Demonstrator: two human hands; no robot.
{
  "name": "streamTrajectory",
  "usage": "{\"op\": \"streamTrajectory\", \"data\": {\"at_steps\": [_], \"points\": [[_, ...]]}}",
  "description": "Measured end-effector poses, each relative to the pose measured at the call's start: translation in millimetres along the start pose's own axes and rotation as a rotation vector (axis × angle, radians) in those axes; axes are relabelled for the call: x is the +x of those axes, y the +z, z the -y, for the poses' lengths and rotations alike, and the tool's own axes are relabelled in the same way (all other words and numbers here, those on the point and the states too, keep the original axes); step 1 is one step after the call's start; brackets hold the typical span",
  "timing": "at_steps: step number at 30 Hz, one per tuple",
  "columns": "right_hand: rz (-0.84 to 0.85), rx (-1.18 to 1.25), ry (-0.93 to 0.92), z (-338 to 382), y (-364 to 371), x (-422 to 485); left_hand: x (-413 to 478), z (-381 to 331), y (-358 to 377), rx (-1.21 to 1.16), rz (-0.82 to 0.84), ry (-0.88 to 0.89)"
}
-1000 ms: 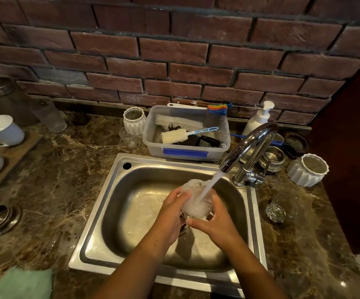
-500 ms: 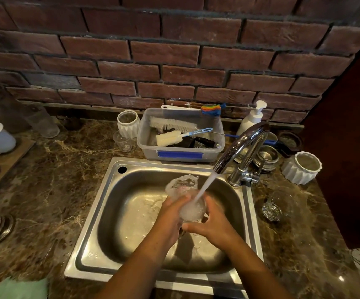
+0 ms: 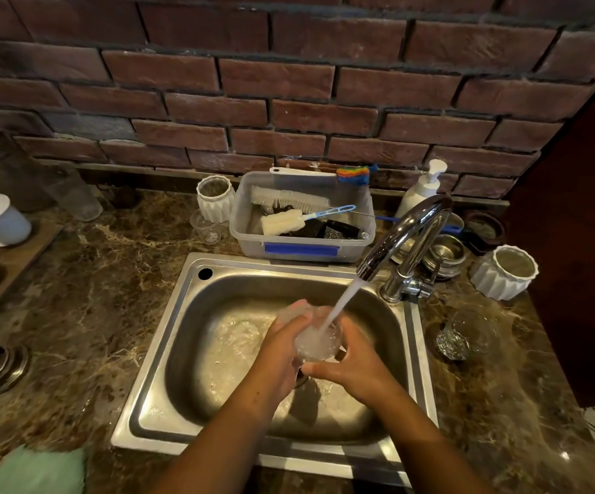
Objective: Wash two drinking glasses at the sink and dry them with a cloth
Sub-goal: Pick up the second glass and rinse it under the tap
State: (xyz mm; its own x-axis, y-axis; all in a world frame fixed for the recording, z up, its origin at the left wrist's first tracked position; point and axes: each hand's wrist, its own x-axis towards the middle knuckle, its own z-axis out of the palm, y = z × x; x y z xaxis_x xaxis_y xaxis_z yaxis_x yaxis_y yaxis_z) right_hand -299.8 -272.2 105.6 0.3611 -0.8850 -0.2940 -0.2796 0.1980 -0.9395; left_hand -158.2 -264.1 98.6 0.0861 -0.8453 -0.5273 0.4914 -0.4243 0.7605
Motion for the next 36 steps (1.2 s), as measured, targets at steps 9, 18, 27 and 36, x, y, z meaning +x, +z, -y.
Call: {"op": "streamTrajectory", "data": {"at_steps": [9,18,27,36], "points": [[-0.014,0.023,0.012,-3.1,-5.9,0.9,-2.2,1.3,1.9,0.018,0.025,0.006],[-0.048,0.270,0.057,-10.2,3.6,-7.7,-2.2,0.9,-5.3,0.183,0.115,0.042],[-0.060,0.558,0.251,-27.6,16.4,-20.5,-13.2,25.3,-7.5,0.199,0.029,-0.172],[0.002,0.662,0.409,-32.2,25.5,-47.3,-42.2,36.8,-13.3,0.218,0.023,-0.343]]}}
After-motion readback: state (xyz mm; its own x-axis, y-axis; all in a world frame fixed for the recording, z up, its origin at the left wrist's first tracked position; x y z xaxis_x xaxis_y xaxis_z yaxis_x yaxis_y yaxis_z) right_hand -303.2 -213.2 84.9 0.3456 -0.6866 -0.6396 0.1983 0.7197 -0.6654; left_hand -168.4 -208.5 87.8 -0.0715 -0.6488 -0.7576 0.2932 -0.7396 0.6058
